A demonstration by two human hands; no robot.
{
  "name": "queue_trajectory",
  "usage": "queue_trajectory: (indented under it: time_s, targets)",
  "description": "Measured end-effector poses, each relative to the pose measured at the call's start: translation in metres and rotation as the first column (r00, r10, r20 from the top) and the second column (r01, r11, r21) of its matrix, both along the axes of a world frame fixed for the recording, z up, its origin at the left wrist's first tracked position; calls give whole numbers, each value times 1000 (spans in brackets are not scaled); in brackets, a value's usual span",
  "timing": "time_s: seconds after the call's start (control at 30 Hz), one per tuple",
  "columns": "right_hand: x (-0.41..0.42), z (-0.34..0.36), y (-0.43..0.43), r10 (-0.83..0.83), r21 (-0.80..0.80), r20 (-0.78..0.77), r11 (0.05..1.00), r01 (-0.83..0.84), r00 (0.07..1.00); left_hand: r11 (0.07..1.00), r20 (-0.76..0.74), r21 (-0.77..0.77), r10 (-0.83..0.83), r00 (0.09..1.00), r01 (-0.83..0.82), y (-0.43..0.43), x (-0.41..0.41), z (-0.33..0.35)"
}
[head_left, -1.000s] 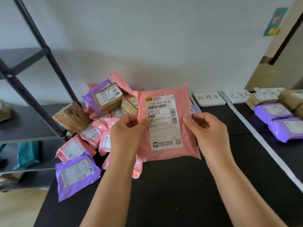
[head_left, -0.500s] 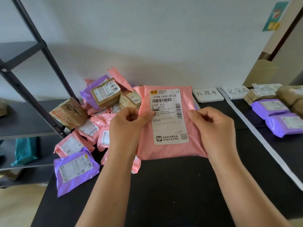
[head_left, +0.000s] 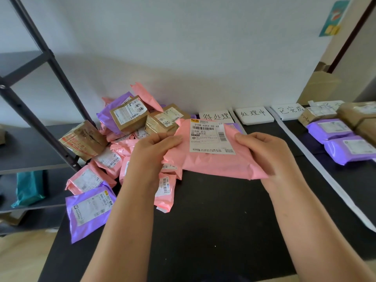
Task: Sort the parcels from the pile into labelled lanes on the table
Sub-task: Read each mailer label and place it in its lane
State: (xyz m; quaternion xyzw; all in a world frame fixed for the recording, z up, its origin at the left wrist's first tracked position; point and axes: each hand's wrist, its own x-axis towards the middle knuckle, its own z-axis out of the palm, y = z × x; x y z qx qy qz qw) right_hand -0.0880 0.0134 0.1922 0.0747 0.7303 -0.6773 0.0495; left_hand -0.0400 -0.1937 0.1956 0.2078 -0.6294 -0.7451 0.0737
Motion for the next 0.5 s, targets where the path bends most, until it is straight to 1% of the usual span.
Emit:
queue_trajectory:
  time_s: [0.1, 0.23, 0.3, 0.37, 0.43, 0.5]
  targets:
    - [0, 2, 2, 15, -13, 41, 1000, -14, 999, 1000, 44, 19, 10, 999, -11, 0, 1, -2]
    - [1, 2, 4, 22, 14, 40, 1000, -23, 999, 1000, 75, -10, 21, 997, -21, -1, 0, -8]
    - [3, 2, 5, 28, 73, -2, 997, -27, 1000, 999, 96, -41, 11, 995, -7, -1, -1, -11]
    - [4, 0, 5, 36, 169, -87, 985, -21, 996, 996, 120, -94, -2, 993, 13, -1, -2, -13]
    - [3, -2, 5, 46, 242, -159, 970, -6, 986, 988, 113, -153, -8, 994, 26, 1, -3, -15]
    - [3, -5, 6, 83, 272, -179, 962, -31, 980, 978, 99, -206, -6, 995, 27, 3, -3, -16]
